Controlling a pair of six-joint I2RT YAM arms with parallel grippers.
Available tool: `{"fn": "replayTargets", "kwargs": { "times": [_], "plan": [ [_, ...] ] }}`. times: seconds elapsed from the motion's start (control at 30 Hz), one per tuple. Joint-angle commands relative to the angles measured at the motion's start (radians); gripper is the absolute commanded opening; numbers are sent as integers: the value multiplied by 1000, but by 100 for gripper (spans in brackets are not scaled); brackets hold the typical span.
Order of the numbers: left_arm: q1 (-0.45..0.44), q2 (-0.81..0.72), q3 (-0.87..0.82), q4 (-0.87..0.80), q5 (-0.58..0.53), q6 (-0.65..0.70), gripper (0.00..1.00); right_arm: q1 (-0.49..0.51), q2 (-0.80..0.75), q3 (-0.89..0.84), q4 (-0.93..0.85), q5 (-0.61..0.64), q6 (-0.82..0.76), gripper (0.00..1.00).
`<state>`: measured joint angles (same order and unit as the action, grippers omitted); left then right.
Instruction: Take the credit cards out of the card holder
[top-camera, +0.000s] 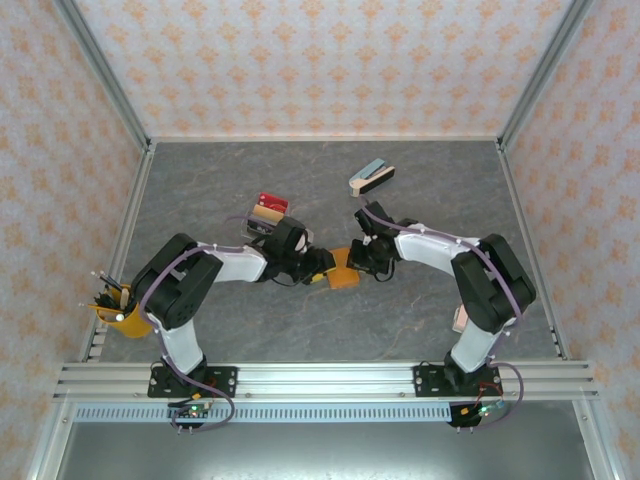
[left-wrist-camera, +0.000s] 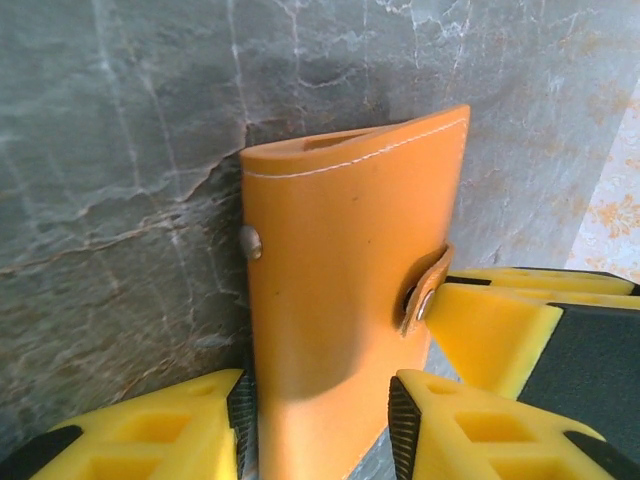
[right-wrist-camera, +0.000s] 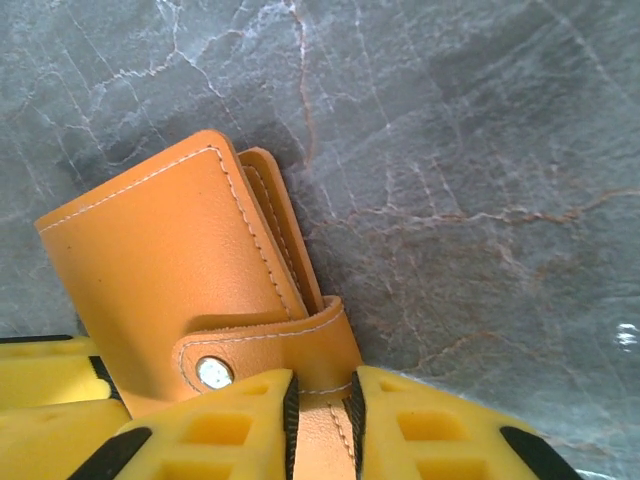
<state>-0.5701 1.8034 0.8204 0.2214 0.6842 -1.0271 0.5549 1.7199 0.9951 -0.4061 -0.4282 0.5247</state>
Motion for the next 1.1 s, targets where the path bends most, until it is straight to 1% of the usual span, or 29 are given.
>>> {"fn": "replayTargets", "kwargs": {
  "times": [0.0,0.1,0.2,0.27,0.37,0.47,0.57,0.67,0.77,0.83,0.97,1.07],
  "plan": [
    [-10,20,16,88,52,-17,43,-8,44,-41,15,0,9,23],
    [-11,22,11,128,70,-13,42,-19,52,-59,46,-9,-26,23],
    [-10,17,8,157,75,-9,42,-40,61,-71,68,-56,-48,23],
    [-10,14,11,158,71,-7,40,-46,52,-73,70,-66,-55,23],
    [-10,4,17,128,59,15,30,-50,8,-76,60,-49,-68,24],
    [-10,-11,19,112,51,42,18,-52,-61,-80,51,-28,-97,29],
    [-10,-28,29,70,39,79,7,-52,-150,-83,34,36,-124,34],
    [-10,-45,40,46,38,103,0,-52,-220,-81,14,65,-132,38],
    [-11,-62,46,33,38,123,0,-50,-263,-77,14,38,-114,45],
    [-11,-72,52,23,37,134,0,-50,-269,-69,16,11,-96,46],
    [-12,-85,59,18,41,139,0,-44,-243,-52,50,-62,-64,46],
    [-13,-90,63,19,50,138,0,-35,-205,-28,59,-91,-53,43]
  ]
}}
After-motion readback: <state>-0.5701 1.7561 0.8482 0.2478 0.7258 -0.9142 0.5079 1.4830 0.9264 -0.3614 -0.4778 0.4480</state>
